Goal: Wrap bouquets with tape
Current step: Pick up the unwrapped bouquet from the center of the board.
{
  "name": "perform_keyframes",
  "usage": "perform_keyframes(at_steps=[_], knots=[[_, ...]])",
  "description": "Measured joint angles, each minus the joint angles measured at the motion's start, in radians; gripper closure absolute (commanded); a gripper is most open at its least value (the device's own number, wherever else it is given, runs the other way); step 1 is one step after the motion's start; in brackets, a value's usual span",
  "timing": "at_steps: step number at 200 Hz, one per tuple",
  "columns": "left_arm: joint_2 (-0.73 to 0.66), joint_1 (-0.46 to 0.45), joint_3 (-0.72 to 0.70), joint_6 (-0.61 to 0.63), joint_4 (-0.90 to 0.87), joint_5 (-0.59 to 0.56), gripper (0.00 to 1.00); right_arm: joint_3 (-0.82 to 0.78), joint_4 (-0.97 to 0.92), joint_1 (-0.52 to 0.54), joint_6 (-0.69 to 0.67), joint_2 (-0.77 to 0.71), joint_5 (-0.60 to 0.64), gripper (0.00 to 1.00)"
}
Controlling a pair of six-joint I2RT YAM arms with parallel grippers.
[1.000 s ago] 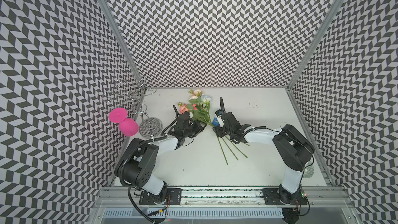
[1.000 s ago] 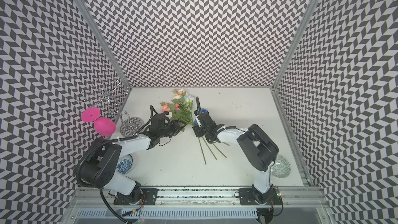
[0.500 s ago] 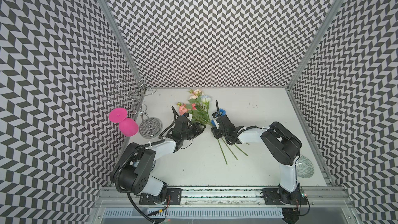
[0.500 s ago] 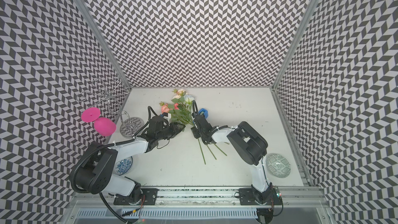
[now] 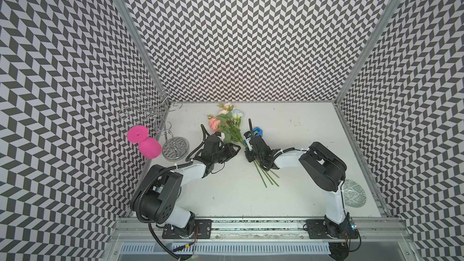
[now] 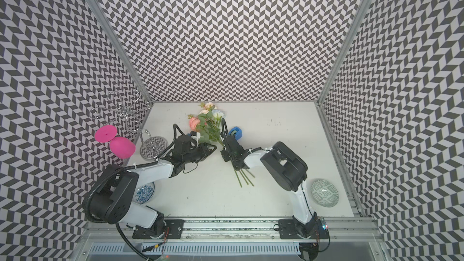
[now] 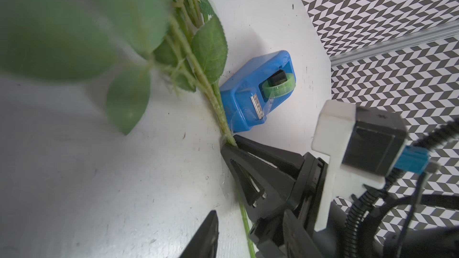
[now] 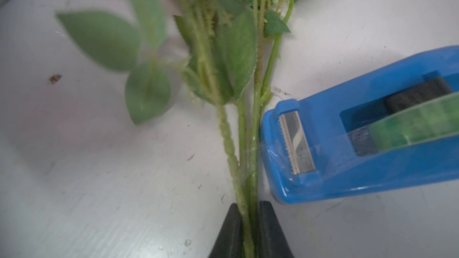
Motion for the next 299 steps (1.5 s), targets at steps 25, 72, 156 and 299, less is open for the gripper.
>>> perform_keyframes(at_steps=[25,72,156,299], knots=[[0.007,0.004,0.000,0.000,0.003,0.001,0.55,-0.006,0.015,-0.009,-0.007,0.000,-0.026,1.00],[0.058,0.005,0.000,-0.016,0.039,0.005,0.53,-0.005,0.012,-0.054,-0.035,-0.005,-0.169,1.00],[0.230,-0.003,0.077,-0.066,0.130,0.025,0.24,0.020,-0.096,-0.086,-0.053,-0.057,-0.313,1.00],[0.389,-0.060,0.191,-0.194,0.252,0.028,0.80,0.005,-0.122,-0.090,-0.112,-0.113,-0.392,1.00]])
